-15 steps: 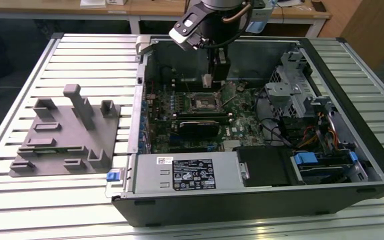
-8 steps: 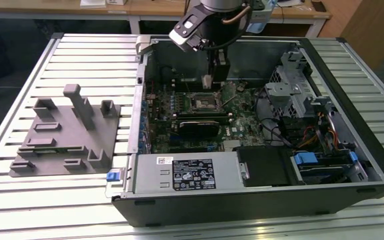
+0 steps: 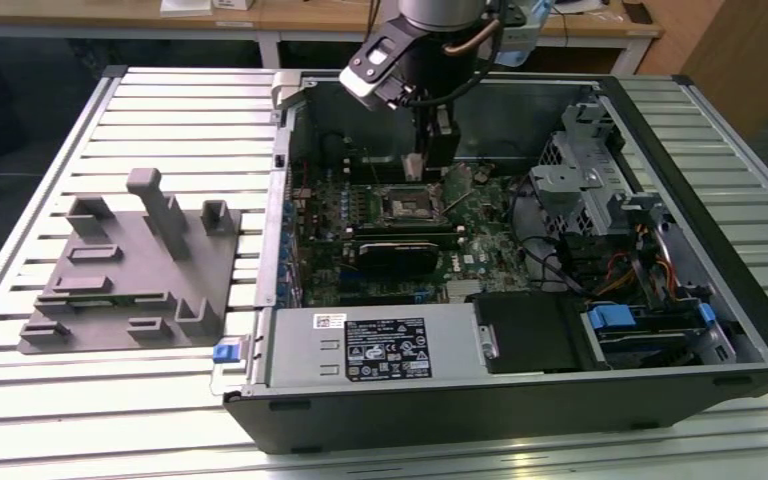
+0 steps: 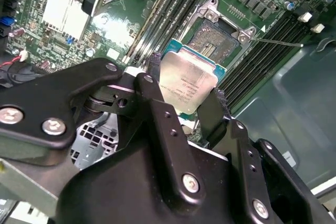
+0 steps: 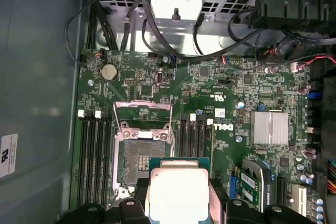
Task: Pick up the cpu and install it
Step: 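Place the cpu into insertion slot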
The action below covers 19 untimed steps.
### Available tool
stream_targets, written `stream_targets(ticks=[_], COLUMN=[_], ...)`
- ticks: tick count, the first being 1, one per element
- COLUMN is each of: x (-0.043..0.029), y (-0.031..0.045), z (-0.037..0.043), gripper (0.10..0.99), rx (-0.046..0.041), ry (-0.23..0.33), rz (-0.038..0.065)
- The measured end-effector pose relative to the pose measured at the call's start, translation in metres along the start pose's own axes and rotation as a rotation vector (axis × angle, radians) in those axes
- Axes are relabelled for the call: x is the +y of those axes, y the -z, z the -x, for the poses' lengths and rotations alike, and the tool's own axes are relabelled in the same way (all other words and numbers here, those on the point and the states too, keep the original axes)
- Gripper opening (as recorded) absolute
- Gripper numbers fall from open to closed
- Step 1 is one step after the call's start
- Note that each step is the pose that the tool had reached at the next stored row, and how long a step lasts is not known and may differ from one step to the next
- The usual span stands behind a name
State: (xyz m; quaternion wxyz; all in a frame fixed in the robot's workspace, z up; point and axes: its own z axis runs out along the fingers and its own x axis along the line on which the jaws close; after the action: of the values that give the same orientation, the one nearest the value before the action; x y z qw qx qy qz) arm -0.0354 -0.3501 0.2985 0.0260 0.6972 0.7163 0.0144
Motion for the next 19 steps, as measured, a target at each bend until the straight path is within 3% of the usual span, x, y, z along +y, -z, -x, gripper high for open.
stream_targets(ticks=[11,19], x=[-0.0042,-0.0049], y=[-0.0157,-0.0296], z=[-0.0106,-0.0155], gripper=[0.533,0.533], rx=[0.0001,0.0001], ry=[0.000,-0.003], rz=[-0.001,-0.011])
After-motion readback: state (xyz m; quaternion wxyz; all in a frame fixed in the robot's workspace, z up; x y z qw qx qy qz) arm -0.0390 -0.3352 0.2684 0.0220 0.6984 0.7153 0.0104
